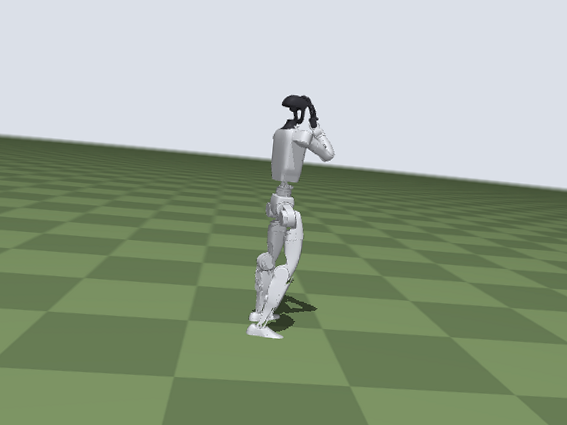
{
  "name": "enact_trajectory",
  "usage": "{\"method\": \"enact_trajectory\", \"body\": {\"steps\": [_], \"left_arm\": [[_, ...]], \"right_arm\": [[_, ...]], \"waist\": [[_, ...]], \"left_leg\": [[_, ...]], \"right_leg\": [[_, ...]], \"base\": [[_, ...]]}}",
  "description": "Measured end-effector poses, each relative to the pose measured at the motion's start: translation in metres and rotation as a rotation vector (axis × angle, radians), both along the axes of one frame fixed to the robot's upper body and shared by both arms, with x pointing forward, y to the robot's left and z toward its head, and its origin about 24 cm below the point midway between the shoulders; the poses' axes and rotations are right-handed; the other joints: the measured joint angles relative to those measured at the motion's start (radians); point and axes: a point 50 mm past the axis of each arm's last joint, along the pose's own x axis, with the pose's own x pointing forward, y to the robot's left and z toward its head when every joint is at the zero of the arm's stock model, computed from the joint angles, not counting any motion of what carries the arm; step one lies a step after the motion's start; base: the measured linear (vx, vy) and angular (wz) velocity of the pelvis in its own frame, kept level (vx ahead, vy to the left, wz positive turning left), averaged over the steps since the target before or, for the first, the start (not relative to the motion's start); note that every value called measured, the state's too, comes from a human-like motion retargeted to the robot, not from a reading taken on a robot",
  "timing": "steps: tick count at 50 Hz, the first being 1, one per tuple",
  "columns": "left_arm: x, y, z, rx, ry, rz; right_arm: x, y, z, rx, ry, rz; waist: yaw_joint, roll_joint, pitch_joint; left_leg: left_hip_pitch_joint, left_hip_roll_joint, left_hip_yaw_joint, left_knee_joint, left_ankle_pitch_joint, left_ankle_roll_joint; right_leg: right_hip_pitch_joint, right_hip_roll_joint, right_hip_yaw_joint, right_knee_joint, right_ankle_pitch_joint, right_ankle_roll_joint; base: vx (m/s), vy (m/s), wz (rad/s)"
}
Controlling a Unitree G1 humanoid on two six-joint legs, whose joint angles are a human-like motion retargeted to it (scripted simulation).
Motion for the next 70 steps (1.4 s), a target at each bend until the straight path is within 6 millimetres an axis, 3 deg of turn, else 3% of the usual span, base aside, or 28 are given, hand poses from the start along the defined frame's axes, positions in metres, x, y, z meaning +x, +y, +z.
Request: {"method": "enact_trajectory", "body": {"steps": [5, 10, 15, 23, 30, 42, 51, 53, 58, 61, 67, 70], "left_arm": [[-0.042, 0.041, -0.011, -0.094, -0.041, 0.238], [-0.078, 0.064, -0.009, -0.162, -0.150, 0.376], [-0.096, 0.071, -0.002, -0.128, -0.203, 0.388], [-0.107, 0.072, 0.005, -0.020, -0.232, 0.373], [-0.089, 0.057, 0.021, 0.054, -0.313, 0.232], [-0.035, -0.004, 0.050, 0.290, -0.406, -0.124], [0.014, -0.045, 0.054, -0.144, -0.394, -0.286], [0.019, -0.059, 0.056, -0.105, -0.385, -0.351], [0.017, -0.088, 0.066, 0.227, -0.484, -0.508], [0.016, -0.081, 0.065, 0.251, -0.493, -0.472], [0.015, -0.036, 0.048, -0.139, -0.313, -0.205], [0.008, -0.021, 0.039, -0.175, -0.260, -0.133]], "right_arm": [[0.002, -0.004, 0.002, 0.017, 0.000, -0.026], [0.006, -0.010, 0.001, 0.029, 0.000, -0.085], [0.010, -0.015, 0.000, 0.062, 0.003, -0.129], [0.011, -0.019, 0.000, 0.099, -0.004, -0.164], [0.012, -0.023, -0.002, 0.124, -0.006, -0.186], [0.009, -0.025, -0.004, 0.178, 0.013, -0.136], [0.013, -0.009, -0.004, 0.023, -0.001, -0.185], [0.013, -0.008, -0.004, 0.017, 0.001, -0.164], [0.008, -0.013, -0.004, 0.092, 0.030, -0.040], [0.007, -0.012, -0.003, 0.093, 0.039, -0.006], [0.004, -0.001, -0.003, -0.021, -0.001, -0.058], [0.004, -0.003, -0.004, -0.027, -0.010, -0.058]], "waist": [[0.030, -0.017, -0.001], [0.071, -0.026, 0.001], [0.110, -0.025, 0.003], [0.148, -0.015, 0.003], [0.165, -0.017, -0.004], [0.138, -0.025, -0.023], [0.099, -0.039, -0.034], [0.089, -0.041, -0.035], [0.067, -0.041, -0.035], [0.054, -0.038, -0.034], [0.041, -0.036, -0.023], [0.043, -0.038, -0.016]], "left_leg": [[0.000, -0.004, -0.004, 0.000, -0.001, 0.002], [-0.004, -0.009, -0.020, -0.006, 0.003, 0.002], [-0.009, -0.014, -0.043, -0.017, 0.012, 0.000], [-0.018, -0.020, -0.077, -0.031, 0.027, -0.004], [-0.026, -0.020, -0.086, -0.032, 0.030, -0.008], [-0.023, -0.011, -0.062, -0.032, 0.025, -0.013], [-0.014, -0.002, -0.006, -0.022, 0.008, -0.008], [-0.012, 0.000, 0.011, -0.018, 0.003, -0.007], [-0.004, 0.006, 0.053, -0.011, -0.008, -0.009], [0.001, 0.007, 0.075, -0.008, -0.015, -0.007], [0.011, 0.003, 0.110, -0.004, -0.027, 0.000], [0.015, 0.001, 0.121, -0.004, -0.031, 0.001]], "right_leg": [[0.001, -0.005, -0.003, 0.004, -0.007, 0.003], [0.003, -0.010, -0.021, 0.005, -0.009, 0.006], [0.009, -0.014, -0.047, 0.002, -0.007, 0.009], [0.016, -0.019, -0.086, -0.003, -0.002, 0.011], [0.017, -0.016, -0.098, -0.011, 0.004, 0.012], [0.010, -0.005, -0.073, -0.019, 0.010, 0.011], [-0.014, 0.003, -0.009, -0.015, 0.012, 0.008], [-0.020, 0.007, 0.011, -0.017, 0.014, 0.008], [-0.034, 0.016, 0.063, -0.020, 0.017, 0.009], [-0.044, 0.019, 0.092, -0.016, 0.015, 0.010], [-0.065, 0.017, 0.140, 0.004, 0.005, 0.012], [-0.071, 0.015, 0.154, 0.011, 0.002, 0.013]], "base": [[0.00, 0.00, 0.00], [0.00, 0.01, 0.12], [0.00, 0.02, 0.28], [-0.01, 0.01, 0.22], [0.00, 0.00, 0.00], [0.00, 0.00, -0.03], [0.00, 0.00, -0.35], [0.00, 0.01, -0.47], [0.00, 0.01, -0.49], [0.00, 0.02, -0.44], [0.00, 0.02, -0.34], [0.00, 0.02, -0.14]]}}
